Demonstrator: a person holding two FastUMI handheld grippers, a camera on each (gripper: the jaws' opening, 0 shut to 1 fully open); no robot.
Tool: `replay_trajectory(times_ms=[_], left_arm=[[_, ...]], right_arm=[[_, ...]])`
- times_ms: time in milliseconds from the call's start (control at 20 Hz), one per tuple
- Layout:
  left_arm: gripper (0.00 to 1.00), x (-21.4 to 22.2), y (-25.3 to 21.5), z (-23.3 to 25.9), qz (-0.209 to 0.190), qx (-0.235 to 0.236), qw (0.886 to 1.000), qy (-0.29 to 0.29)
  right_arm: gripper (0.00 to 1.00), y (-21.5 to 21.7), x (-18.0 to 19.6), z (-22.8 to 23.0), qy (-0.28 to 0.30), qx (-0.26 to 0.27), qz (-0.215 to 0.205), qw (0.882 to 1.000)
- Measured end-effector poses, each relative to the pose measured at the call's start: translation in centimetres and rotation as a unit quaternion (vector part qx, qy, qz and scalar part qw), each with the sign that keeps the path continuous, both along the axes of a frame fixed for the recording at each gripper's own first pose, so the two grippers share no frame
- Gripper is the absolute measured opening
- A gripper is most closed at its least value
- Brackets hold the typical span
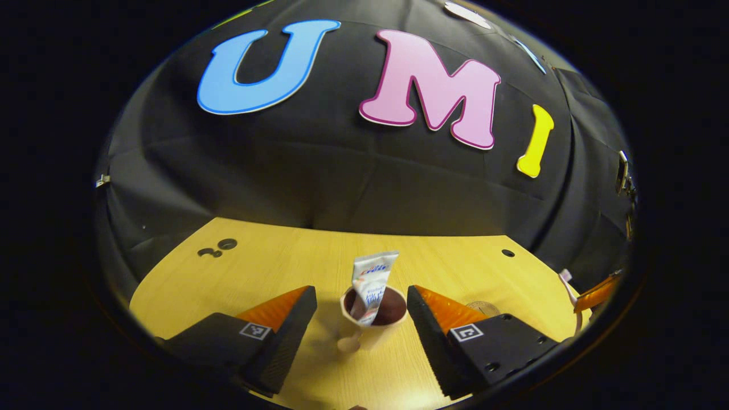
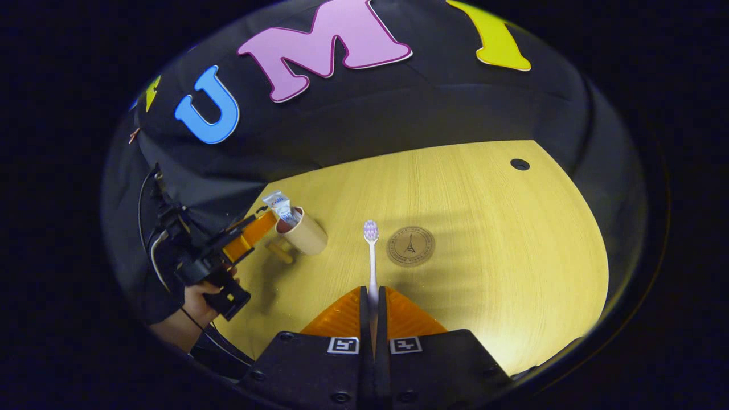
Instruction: Put the toothbrush and toothpaste on the desktop into the cup, then pick up the cup and place it on the coaster on the desktop.
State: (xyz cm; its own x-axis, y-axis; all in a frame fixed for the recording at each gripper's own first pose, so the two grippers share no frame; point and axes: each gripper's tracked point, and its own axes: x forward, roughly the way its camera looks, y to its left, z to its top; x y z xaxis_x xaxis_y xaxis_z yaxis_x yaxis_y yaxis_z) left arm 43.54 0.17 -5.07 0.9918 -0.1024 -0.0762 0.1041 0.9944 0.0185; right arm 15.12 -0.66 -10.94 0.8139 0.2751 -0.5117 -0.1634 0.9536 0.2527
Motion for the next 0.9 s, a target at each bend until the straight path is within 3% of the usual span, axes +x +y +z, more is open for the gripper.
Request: replay_trajectory(times_ms=[350, 550, 700, 900], left_arm=[[0.98, -10.0, 2.0, -3.3, 0.039, -0.016, 0.998, 0.044], [0.98, -14.5, 1.0, -4.5, 0.040, -0.035, 0.997, 0.059], [0.98, -17.1, 0.8, -5.7, 0.040, -0.032, 0.996, 0.070], [0.98, -19.7, 2.4, -6.9, 0.063, -0.062, 0.993, 0.082]], right_arm=[[0.05, 5.6, 3.7, 3.5, -0.055, 0.031, 0.033, 0.997], [0.05, 9.6, 6.2, 5.8, -0.092, 0.052, 0.047, 0.993], [0.05, 12.0, 8.7, 6.9, -0.118, 0.064, 0.041, 0.990], [0.05, 14.9, 12.1, 7.7, -0.141, 0.091, 0.032, 0.985]])
